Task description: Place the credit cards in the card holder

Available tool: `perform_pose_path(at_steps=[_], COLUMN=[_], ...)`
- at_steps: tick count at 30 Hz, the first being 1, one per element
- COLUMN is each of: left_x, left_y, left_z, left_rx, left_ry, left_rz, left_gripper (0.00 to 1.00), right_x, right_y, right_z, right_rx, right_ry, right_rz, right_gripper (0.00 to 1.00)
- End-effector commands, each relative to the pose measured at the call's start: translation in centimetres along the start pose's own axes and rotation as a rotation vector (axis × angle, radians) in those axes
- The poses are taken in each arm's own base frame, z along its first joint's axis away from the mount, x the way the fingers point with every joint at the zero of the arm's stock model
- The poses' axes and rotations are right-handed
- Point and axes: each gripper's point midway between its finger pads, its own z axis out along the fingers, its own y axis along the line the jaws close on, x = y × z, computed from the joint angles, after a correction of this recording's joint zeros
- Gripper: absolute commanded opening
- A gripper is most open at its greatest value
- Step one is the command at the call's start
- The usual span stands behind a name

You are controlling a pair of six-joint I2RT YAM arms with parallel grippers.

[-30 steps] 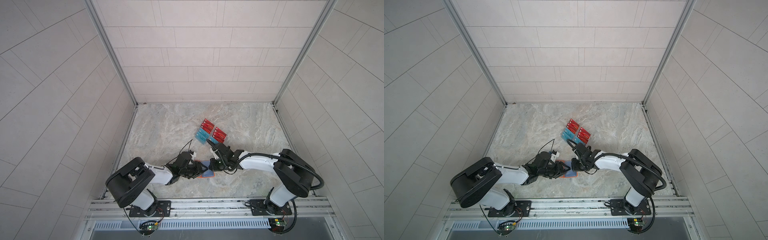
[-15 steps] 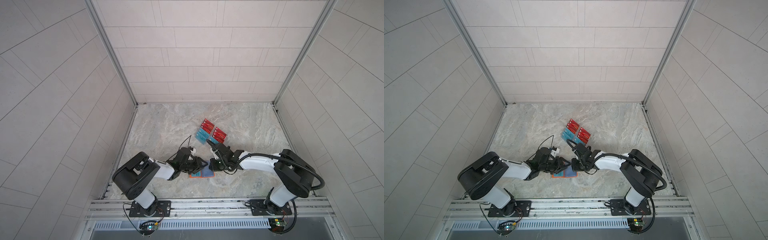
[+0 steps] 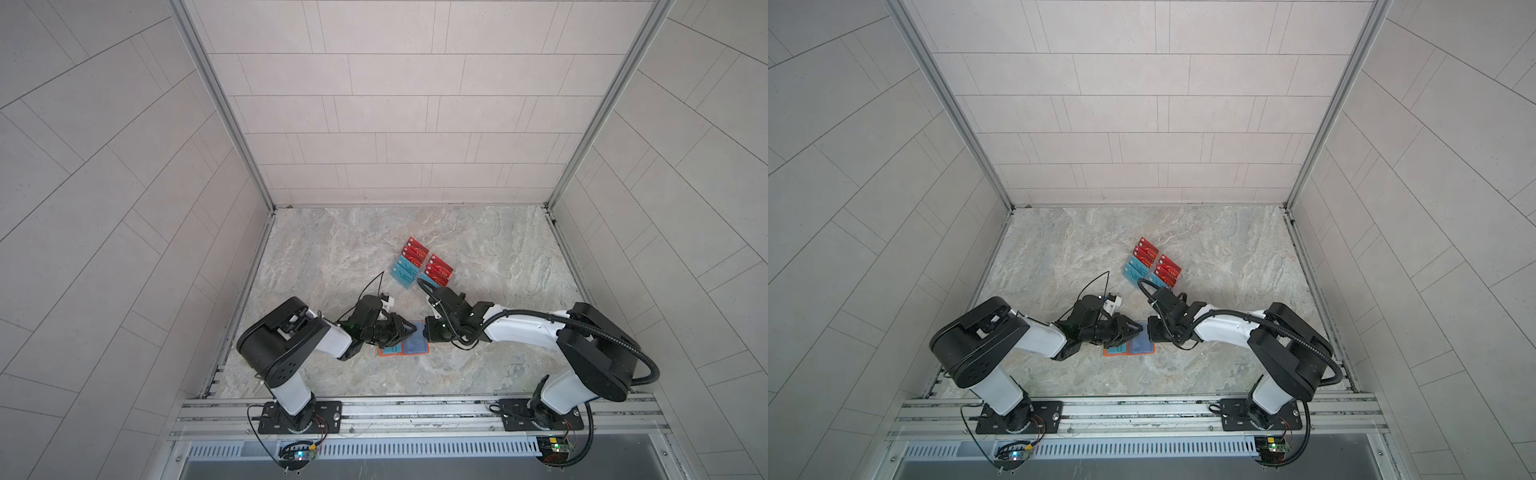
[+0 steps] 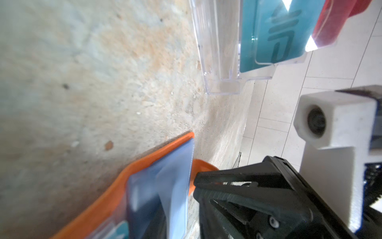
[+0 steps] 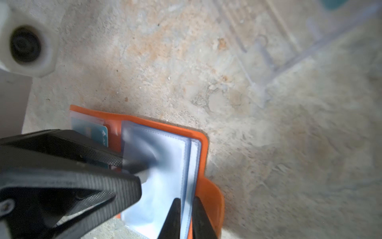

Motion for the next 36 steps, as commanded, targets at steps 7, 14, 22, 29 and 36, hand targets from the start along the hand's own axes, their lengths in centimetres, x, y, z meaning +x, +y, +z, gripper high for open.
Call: perform_pose_path(at_steps=[7,14,22,29,36], left_x=[0.0,0.1,0.8,0.9,1.0], left_y=[0.6,0.2,-0.1,0.1,0.2], left_z=[-0.5,-1.4,-1.7,-1.8,-1.8], left_rx=[-0.036,-0.016,-0.011,-0.013,-0.008], left_ry=[-0.014,-0.023,0.009,0.011,0.012], left_rz=[0.01,0.031,0.061,0.058,0.059], left_gripper=[0.0,0.0,0.0,0.01,0.02], right_x=[-0.7,-0.5,-0.3,-0.1,0.8], right_y=[0.3,-0.2,0.9,1.7,1.8], right_z=[-1.3,-1.2,-0.4,-0.1,0.9], right_rx=[-0.02,-0.026,-0.098,-0.139,-0.174], right_ry=[-0.045,-0.044,-0.017,0.006,0.044], right_rz=[0.013,0.03,0.023,0.002,0.036], right_gripper=[0.15,0.15,0.14,0.15,0.15])
